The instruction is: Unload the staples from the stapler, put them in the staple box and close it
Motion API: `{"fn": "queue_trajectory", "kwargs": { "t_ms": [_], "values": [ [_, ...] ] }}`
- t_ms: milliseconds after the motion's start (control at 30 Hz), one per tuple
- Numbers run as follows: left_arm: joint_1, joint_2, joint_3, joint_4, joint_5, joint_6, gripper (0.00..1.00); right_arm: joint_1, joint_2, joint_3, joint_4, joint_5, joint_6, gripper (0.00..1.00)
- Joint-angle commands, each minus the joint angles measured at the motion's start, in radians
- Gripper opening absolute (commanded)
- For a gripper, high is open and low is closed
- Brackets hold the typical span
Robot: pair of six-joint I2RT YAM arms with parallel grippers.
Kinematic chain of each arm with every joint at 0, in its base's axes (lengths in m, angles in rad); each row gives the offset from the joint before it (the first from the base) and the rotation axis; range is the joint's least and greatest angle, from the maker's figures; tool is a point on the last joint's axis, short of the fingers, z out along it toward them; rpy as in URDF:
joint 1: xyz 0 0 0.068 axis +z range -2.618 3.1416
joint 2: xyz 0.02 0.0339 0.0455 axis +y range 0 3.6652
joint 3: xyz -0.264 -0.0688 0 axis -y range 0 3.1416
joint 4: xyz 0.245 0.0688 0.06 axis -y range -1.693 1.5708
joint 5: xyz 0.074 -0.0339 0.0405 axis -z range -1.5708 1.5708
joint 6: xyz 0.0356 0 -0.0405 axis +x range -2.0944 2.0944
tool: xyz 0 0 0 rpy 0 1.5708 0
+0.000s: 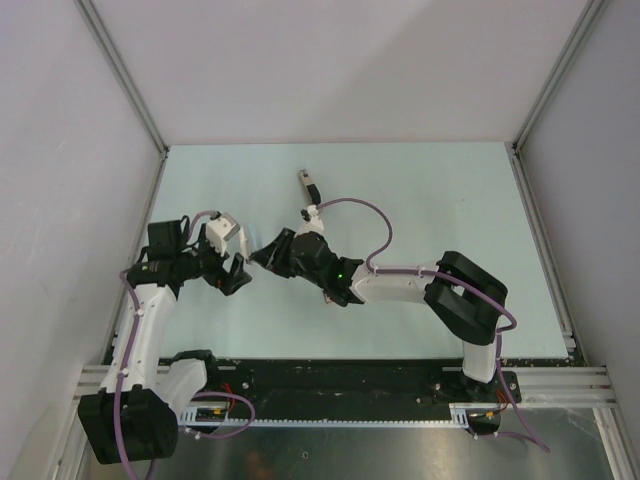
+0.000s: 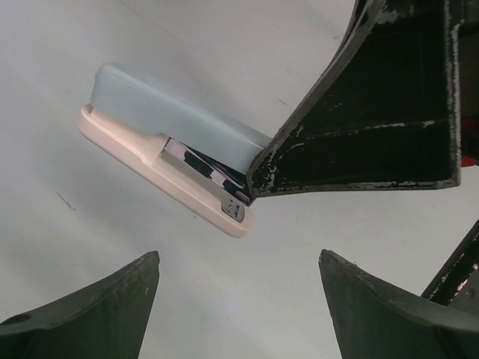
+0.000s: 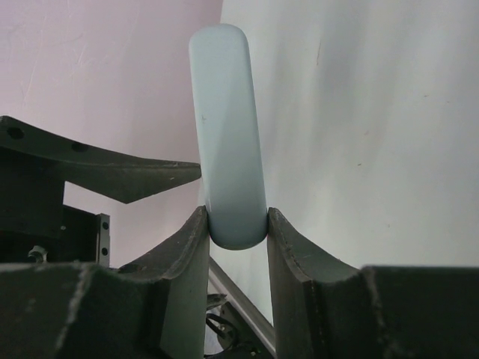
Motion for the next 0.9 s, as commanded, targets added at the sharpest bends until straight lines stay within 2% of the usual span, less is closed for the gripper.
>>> {"fn": "queue_trajectory", "kwargs": {
  "t_ms": [0, 133, 267, 533, 733, 867],
  "values": [
    [0.014, 0.012, 0.025, 0.035, 0.043, 0.028, 0.89, 0.014, -0.035, 0.032, 0.107, -0.028, 0.045, 0.0],
    [0.014, 0.034, 0.029, 0.038, 0.029, 0.048, 0.69, 0.022, -0.025, 0.031, 0.126, -0.042, 0.056, 0.0],
    [0.016, 0.05, 0.016, 0.038, 0.005, 0.066, 0.54, 0.028, -0.015, 0.032, 0.149, -0.055, 0.062, 0.0],
    [0.024, 0.033, -0.006, 0.04, -0.014, 0.077, 0.44, 0.035, 0.012, 0.031, 0.152, -0.077, 0.063, 0.0],
    [0.036, 0.033, -0.012, 0.039, -0.026, 0.083, 0.24, 0.037, 0.024, 0.03, 0.127, -0.088, 0.046, 0.0],
    [0.04, 0.03, -0.017, 0.039, -0.041, 0.088, 0.18, 0.038, 0.019, 0.013, 0.116, -0.084, 0.025, 0.0]
  ]
}}
